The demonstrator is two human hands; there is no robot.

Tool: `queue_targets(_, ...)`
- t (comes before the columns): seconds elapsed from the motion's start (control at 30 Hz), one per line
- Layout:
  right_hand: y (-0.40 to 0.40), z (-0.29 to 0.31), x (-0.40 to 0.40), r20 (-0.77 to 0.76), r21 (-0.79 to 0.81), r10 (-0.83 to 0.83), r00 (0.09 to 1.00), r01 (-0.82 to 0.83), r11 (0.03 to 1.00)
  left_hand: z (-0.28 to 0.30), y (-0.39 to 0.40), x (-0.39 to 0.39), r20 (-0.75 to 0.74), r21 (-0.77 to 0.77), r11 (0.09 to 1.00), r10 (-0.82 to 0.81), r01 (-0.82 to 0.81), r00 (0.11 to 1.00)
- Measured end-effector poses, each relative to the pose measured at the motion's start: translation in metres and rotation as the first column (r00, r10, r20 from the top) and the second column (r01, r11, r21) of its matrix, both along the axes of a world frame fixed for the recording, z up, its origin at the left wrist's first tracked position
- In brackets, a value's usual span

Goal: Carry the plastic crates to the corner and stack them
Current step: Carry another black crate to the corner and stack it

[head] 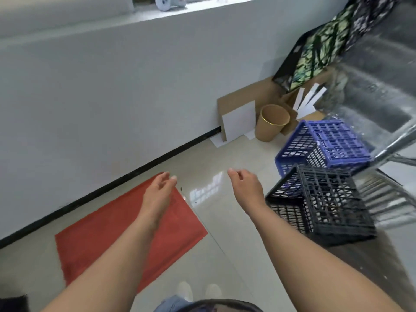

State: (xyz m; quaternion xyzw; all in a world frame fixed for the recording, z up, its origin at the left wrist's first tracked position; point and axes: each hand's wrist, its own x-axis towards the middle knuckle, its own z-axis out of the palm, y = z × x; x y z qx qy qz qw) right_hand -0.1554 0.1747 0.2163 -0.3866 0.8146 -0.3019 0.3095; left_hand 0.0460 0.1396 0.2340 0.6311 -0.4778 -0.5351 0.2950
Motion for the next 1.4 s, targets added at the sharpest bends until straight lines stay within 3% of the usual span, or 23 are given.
queue_targets(0.23, 0.024, 0.003, -0.048, -0.073, 0.018, -0.208, 0.975, 0.21, 0.978, -0.012, -0.018, -0.05, -0.073, 0.079, 0.98, -0.175, 0.181, 0.982)
queue_targets(0.4, 0.03, -0.002, -0.071, -0.046, -0.036, -0.339, 0.939, 0.338, 0.94, -0.027, -0.031, -0.078, -0.069, 0.099, 0.952, -0.284, 0.29, 0.956)
queue_targets(0.6, 0.041, -0.016, -0.111, -0.018, -0.005, -0.442, 0.897, 0.442, 0.897, -0.041, -0.041, -0.133, -0.038, 0.156, 0.922, -0.354, 0.355, 0.935)
queue_targets(0.87, 0.042, -0.052, -0.22, 0.009, 0.108, -0.539, 0.842, 0.535, 0.838, -0.066, -0.057, -0.229, -0.036, 0.196, 0.906, -0.375, 0.374, 0.926)
queue_targets(1.1, 0.018, -0.131, -0.288, 0.023, 0.324, -0.565, 0.825, 0.529, 0.785, -0.141, -0.068, -0.267, 0.029, 0.289, 0.902, -0.344, 0.322, 0.938)
queue_targets(1.4, 0.01, -0.223, -0.324, -0.146, 0.443, -0.526, 0.838, 0.531, 0.723, -0.249, -0.059, -0.284, 0.097, 0.452, 0.855, -0.331, 0.255, 0.939)
